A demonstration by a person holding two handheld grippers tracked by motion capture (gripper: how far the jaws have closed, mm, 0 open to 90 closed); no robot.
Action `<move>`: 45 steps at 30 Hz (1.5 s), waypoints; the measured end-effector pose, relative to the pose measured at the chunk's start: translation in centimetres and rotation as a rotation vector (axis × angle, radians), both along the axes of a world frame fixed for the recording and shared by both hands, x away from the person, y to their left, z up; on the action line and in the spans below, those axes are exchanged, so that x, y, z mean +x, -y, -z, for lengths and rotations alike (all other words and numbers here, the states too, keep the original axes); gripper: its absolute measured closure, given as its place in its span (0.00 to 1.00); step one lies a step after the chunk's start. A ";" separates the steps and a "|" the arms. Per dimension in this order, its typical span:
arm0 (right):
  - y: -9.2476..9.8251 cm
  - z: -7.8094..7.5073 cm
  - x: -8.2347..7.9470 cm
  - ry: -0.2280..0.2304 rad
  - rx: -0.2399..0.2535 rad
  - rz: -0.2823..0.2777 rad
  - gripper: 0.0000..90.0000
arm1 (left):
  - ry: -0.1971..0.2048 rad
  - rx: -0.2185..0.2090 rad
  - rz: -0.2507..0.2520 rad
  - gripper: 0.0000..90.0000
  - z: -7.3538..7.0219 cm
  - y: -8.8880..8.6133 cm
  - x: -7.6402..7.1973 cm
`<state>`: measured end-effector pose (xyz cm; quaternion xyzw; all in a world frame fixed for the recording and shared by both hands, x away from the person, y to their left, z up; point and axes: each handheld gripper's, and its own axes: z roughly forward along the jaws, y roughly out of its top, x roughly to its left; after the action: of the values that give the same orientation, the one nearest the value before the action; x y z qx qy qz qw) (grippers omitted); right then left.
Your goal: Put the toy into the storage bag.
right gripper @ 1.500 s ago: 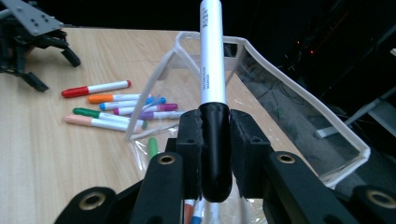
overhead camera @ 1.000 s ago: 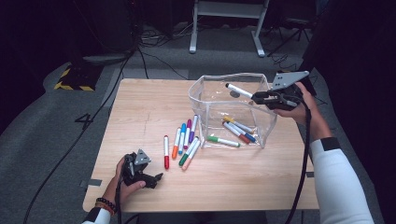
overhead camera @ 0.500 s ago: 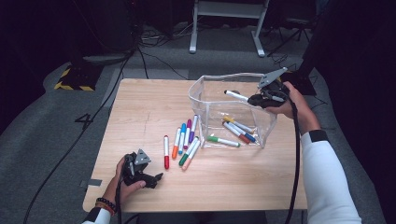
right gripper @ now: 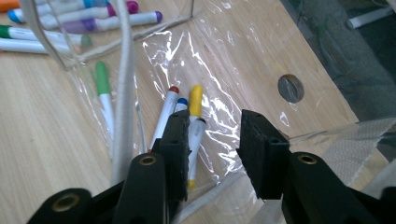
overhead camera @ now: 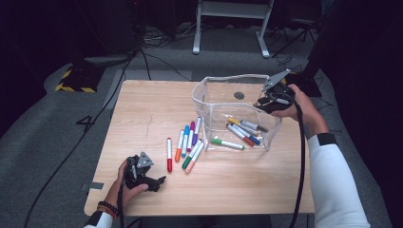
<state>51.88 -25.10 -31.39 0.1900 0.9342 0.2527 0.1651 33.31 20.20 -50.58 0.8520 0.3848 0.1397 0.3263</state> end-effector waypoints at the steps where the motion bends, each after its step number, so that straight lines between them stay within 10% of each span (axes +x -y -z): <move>1: 0.1 -0.1 -0.1 0.005 0.011 0.005 0.66 | 0.000 0.001 0.001 0.01 0.0 0.0 0.0; 18: 2.1 -3.5 -5.8 0.132 0.316 -0.002 0.53 | 0.000 0.000 -0.005 0.01 0.0 0.0 0.0; 26: 1.2 -3.4 -10.1 0.159 0.366 -0.093 0.55 | -0.001 -0.001 -0.008 0.01 0.0 0.0 -0.1; 33: -0.9 -0.9 -13.1 0.152 0.381 -0.139 0.56 | 0.002 0.003 -0.007 0.01 0.0 0.0 -0.1; 45: -6.8 7.9 -15.2 0.017 0.368 -0.261 0.49 | 0.004 0.005 -0.007 0.01 0.0 0.0 -0.1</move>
<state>36.65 -18.25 -39.26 0.0923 0.8876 0.4398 0.1012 33.26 20.20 -50.56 0.8513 0.3868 0.1436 0.3243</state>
